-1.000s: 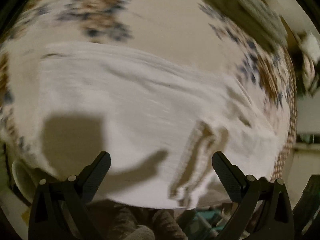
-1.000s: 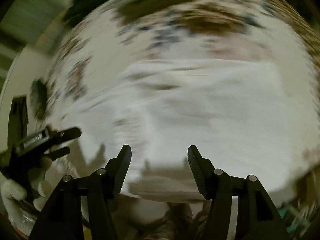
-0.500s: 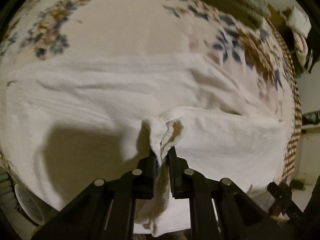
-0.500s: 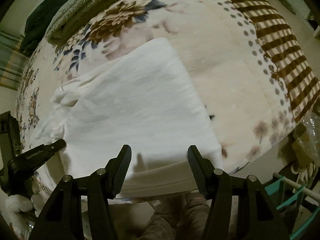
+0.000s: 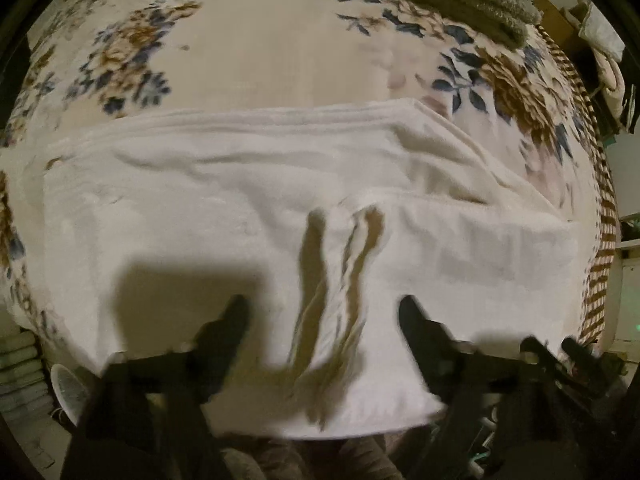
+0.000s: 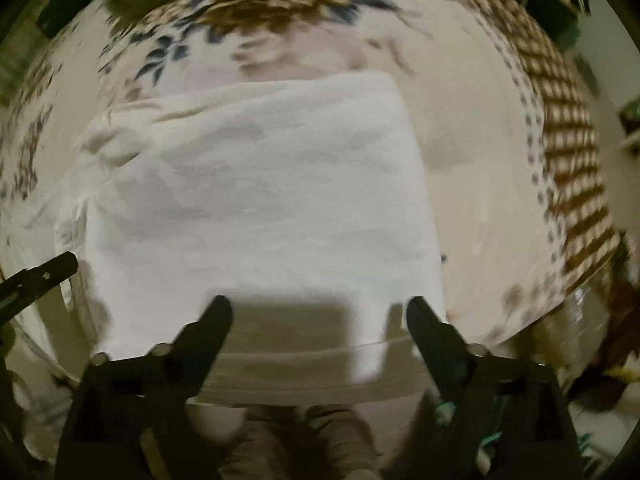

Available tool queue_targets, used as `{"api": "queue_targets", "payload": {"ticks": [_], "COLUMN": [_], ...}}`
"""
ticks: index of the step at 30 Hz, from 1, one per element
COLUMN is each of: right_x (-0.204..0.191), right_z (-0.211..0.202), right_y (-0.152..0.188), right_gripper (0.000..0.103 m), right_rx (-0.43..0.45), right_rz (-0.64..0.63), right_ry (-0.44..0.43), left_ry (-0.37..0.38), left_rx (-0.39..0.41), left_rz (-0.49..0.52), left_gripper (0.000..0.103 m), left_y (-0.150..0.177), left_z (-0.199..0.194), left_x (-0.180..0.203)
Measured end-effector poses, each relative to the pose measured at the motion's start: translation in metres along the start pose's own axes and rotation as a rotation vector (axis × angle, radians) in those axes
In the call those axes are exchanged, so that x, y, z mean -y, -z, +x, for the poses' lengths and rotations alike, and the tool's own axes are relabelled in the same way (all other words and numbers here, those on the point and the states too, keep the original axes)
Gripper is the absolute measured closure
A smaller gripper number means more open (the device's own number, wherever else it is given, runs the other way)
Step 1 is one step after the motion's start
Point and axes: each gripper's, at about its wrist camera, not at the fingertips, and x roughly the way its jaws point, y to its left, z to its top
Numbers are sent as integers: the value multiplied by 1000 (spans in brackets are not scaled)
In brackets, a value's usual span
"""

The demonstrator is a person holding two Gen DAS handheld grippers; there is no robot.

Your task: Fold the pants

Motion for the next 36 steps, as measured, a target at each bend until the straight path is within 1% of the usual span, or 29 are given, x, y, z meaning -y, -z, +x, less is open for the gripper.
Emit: {"api": "queue_targets", "payload": {"ticks": [3,8,10,12,14,17,18,20,22,23,25,28,31,33,34,35,36], "right_x": [-20,-46,-57,-67,-78,-92,-97,-106,-112,-115,-122,-131,-141,-148,-151,-154,-155], "right_z": [-14,-43,-51,-57,-61,-62,-61,-59,-53,-48,-34,-17,-9,-5,-3,-1,1], "right_y": [-1,5,7,8,12,14,15,14,13,11,9,5,3,3,3,4,3], "right_gripper": [6,6,6,6,6,6,6,6,6,6,6,5,6,5,6,6,5], "right_rx": [20,67,70,62,59,47,46,42,28,12,-29,-64,-69,-65,-67,-71,-76], "right_rz": [-33,-86,-102,-117,-131,-146,-147,-143,-127,-116,-93,-63,-63,-76,-83,-90,-95], "right_ry": [2,18,27,19,27,13,5,-31,-75,-98,-104,-106,-111,-107,-109,-105,-101], "left_ry": [-56,-113,-104,-84,-89,-72,-49,34,132,181,258,306,353,359,372,375,369], "left_rx": [28,49,51,55,59,54,54,57,82,93,109,120,124,144,155,162,181], "left_rz": [0,-57,-106,-172,-215,-307,-357,-479,-605,-682,-804,-913,-998,-1039,-1044,-1039,-1034], "left_gripper": [21,21,21,21,21,21,21,21,21,21,21,23,23,27,38,55,68], "left_y": [10,23,29,34,39,42,45,55,66,74,86,96,101,102,100,97,94], "left_z": [-19,-47,-53,-59,-63,-60,-59,-54,-47,-41,-28,-10,13,25,31,34,34], "left_x": [-11,-41,-56,-78,-96,-122,-133,-162,-189,-205,-230,-254,-272,-280,-283,-283,-282]}}
